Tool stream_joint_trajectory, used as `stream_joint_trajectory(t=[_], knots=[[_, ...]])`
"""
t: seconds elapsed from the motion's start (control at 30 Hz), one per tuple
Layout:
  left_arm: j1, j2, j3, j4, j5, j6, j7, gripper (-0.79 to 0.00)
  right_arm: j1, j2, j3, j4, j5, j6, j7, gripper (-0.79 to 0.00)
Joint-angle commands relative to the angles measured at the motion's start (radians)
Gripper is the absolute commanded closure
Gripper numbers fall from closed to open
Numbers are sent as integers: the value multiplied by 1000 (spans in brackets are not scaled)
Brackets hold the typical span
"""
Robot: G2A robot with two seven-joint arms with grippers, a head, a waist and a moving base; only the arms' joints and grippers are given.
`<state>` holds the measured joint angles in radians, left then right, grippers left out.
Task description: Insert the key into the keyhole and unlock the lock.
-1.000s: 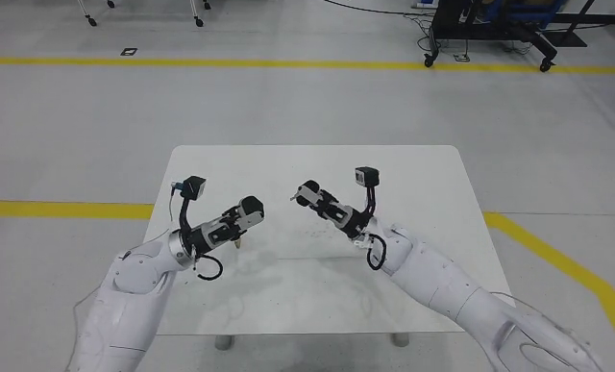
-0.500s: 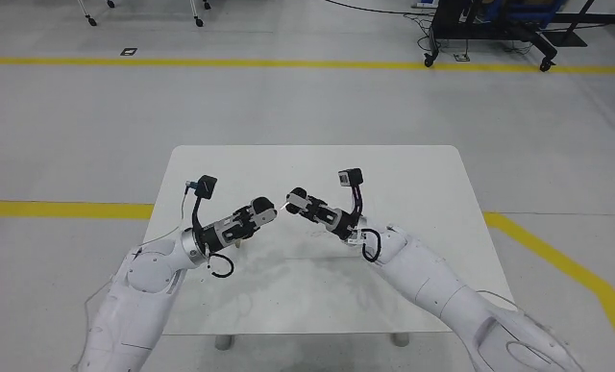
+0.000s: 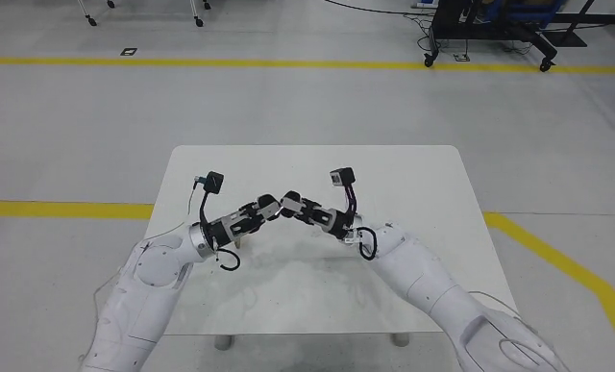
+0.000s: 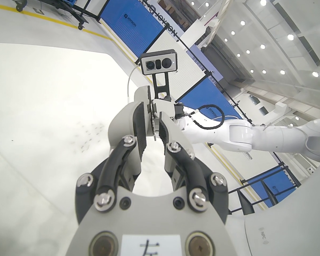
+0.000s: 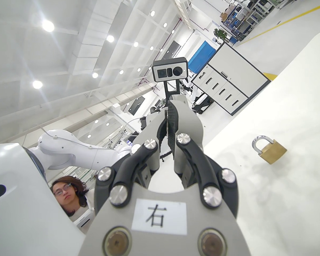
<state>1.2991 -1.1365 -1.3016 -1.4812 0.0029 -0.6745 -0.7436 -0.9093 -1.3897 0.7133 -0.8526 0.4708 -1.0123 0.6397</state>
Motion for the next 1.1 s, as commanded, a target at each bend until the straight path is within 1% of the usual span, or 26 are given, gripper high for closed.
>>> stream_joint_trajectory(t=[0.0,0.03,0.27,0.37,0.53,0.57,0.67,0.77,0.8,0.9,0.93,1.07], knots=[[-1,1,2,-1,8,5,5,-18,-3,-6,18,6,2,0,18,0],[-1,1,4,0,12,6,8,0,-5,-10,27,9,1,0,27,0],[-3,4,14,-1,27,17,19,0,-12,-32,87,34,-41,0,53,0],[-3,5,17,-1,25,18,21,-52,-18,-41,109,39,-70,0,45,0],[-4,7,21,0,12,24,18,-172,-28,-54,142,42,-114,0,34,0],[-4,8,22,0,8,23,16,-175,-30,-56,148,42,-121,0,32,0],[-6,10,24,3,-2,24,7,-135,-36,-63,164,41,-138,0,32,0],[-7,11,29,4,-3,23,0,-43,-41,-68,179,41,-151,0,36,0],[-7,12,30,4,-2,25,-1,-28,-43,-70,184,41,-155,0,38,0],[-9,13,34,5,18,37,5,-18,-47,-75,197,40,-162,0,44,0],[-8,13,35,4,25,43,14,0,-49,-77,201,40,-163,0,48,0],[-8,13,36,3,37,59,42,0,-54,-83,217,40,-168,0,63,0]])
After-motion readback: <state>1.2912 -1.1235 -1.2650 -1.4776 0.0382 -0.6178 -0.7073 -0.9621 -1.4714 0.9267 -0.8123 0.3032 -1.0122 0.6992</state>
